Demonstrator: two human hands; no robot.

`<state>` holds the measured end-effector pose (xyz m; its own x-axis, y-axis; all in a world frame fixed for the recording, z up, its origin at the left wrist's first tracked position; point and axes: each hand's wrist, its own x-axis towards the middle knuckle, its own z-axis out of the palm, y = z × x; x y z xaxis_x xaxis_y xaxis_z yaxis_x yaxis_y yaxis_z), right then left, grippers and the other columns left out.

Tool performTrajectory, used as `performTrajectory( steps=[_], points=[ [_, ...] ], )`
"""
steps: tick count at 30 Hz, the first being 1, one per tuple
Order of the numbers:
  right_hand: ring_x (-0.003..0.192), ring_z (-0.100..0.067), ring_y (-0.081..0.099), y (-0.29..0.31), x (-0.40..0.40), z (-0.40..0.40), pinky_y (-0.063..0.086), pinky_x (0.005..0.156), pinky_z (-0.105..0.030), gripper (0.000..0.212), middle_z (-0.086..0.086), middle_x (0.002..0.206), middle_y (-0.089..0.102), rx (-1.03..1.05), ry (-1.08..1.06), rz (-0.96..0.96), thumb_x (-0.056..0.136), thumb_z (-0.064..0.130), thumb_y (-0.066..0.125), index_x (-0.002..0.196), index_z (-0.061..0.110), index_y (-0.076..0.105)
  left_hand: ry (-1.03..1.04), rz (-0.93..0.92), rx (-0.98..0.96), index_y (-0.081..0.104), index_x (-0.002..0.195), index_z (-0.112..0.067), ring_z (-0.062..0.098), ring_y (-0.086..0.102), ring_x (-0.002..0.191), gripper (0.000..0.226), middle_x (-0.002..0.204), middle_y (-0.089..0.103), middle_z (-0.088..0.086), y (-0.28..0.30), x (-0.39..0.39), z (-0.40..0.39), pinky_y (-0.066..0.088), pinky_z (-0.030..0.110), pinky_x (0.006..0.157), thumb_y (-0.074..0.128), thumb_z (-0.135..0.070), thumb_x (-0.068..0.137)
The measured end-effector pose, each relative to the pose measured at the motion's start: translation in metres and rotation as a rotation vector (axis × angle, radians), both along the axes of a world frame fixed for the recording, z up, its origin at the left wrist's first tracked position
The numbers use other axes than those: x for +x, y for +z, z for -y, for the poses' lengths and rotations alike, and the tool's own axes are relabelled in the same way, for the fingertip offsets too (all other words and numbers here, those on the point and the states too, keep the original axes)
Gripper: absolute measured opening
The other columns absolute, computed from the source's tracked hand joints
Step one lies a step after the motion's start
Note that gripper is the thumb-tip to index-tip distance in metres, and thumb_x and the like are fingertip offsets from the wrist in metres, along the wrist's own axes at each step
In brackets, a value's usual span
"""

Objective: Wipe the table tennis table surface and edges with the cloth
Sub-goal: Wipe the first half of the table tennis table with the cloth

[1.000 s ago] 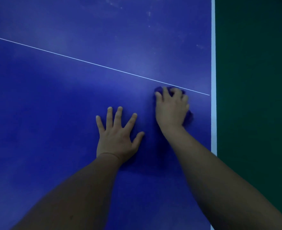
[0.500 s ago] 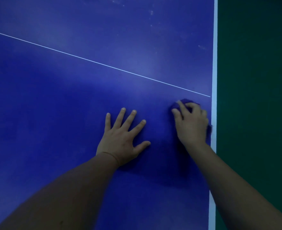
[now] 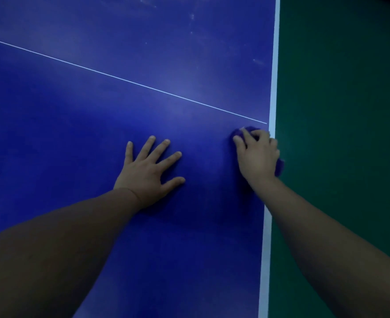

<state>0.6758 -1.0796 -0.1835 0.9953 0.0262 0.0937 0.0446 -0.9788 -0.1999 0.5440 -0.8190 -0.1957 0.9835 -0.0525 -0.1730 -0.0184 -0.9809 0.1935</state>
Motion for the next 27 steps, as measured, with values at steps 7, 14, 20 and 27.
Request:
performTrajectory(
  steps=[7,14,20,27],
  points=[
    [0.118,-0.033,0.042,0.004,0.001,-0.037,0.038,0.097,-0.047,0.045,0.000,0.136,0.049,0.037,0.251,-0.041,0.100,0.055,0.043,0.137,0.034,0.059,0.167,0.104,-0.038,0.025,0.157,-0.038,0.028,-0.005,0.156,0.067,0.169,0.009,0.002,0.004,-0.045,0.046,-0.008,0.061,0.121,0.018,-0.066,0.096],
    [0.121,-0.031,0.040,0.001,-0.025,0.013,0.036,0.099,-0.047,0.053,0.002,0.139,0.048,-0.012,0.371,-0.059,0.100,0.059,0.036,0.142,0.034,0.056,0.240,0.077,-0.025,0.025,0.157,-0.037,0.033,-0.002,0.155,0.064,0.168,0.012,0.008,-0.003,-0.076,0.066,-0.004,0.063,0.121,0.019,-0.063,0.098],
    [0.108,-0.030,0.049,0.004,-0.100,-0.025,0.042,0.082,-0.042,0.047,0.001,0.126,0.058,0.011,0.619,0.040,0.097,0.056,0.044,0.133,0.033,0.063,0.241,0.052,-0.039,0.024,0.157,-0.037,0.031,-0.005,0.155,0.063,0.168,0.009,0.009,0.001,-0.077,0.064,-0.004,0.062,0.121,0.022,-0.058,0.098],
    [0.116,-0.034,0.047,0.010,-0.092,-0.032,0.043,0.092,-0.048,0.047,-0.002,0.134,0.053,-0.017,0.553,-0.022,0.100,0.055,0.043,0.138,0.033,0.060,0.258,0.067,-0.281,0.033,0.156,-0.034,0.022,-0.010,0.155,0.055,0.169,0.004,0.005,0.012,-0.089,0.051,-0.015,0.050,0.122,0.039,-0.045,0.102]
  ],
)
